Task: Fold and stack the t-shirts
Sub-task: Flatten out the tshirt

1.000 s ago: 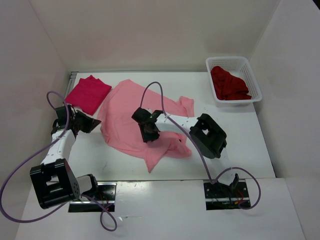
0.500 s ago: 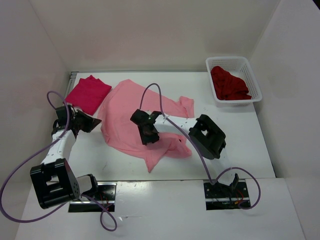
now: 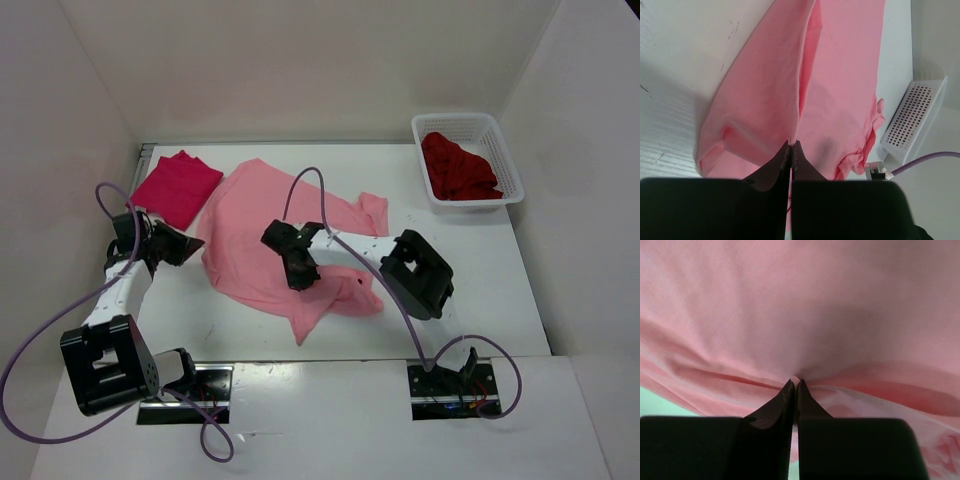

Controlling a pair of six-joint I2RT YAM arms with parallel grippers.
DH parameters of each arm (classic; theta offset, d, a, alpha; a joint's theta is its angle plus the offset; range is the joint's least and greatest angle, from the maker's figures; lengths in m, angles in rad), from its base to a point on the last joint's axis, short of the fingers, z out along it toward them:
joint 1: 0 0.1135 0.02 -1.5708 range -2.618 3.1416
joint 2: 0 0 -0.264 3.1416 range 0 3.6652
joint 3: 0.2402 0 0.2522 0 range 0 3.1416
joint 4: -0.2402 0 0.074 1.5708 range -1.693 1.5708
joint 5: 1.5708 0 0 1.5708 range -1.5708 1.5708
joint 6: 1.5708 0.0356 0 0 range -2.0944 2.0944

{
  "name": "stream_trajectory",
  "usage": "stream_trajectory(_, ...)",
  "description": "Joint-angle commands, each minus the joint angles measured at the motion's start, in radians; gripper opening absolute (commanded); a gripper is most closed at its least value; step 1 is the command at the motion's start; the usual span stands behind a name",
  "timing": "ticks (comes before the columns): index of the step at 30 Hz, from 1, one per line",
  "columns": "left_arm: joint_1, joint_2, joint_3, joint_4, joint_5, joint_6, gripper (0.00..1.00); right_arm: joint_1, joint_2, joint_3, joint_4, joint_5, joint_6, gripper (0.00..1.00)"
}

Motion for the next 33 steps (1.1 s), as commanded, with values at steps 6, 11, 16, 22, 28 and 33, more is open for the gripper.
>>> stream_trajectory(6, -0.114, 0.003, 0.128, -0.045, -0.054, 0.020, 0.00, 0.001, -0.338, 0.089, -0.167, 0.123, 0.069, 0.00)
stream_trajectory(11, -0.125, -0.008, 0.377, -0.082, -0.054, 0.011, 0.00, -0.119, -0.578, 0.195, -0.294, 0.208, 0.066, 0.00)
stream_trajectory(16, -0.058, 0.003, 0.595, -0.056, 0.041, -0.086, 0.00, -0.320, -0.696, 0.472, -0.414, 0.286, -0.015, 0.00)
stream_trajectory(22, 0.095, -0.006, 0.906, -0.108, 0.103, -0.146, 0.00, -0.403, -0.669, 0.911, -0.410, 0.338, -0.141, 0.00)
stream_trajectory(28, 0.194, 0.040, 1.141, -0.084, 0.171, -0.256, 0.00, -0.403, -0.658, 1.172, -0.238, 0.289, -0.187, 0.00)
stream_trajectory(33, 0.194, 0.091, 1.159, -0.071, 0.150, -0.265, 0.00, -0.403, -0.611, 1.059, -0.063, 0.338, -0.222, 0.00)
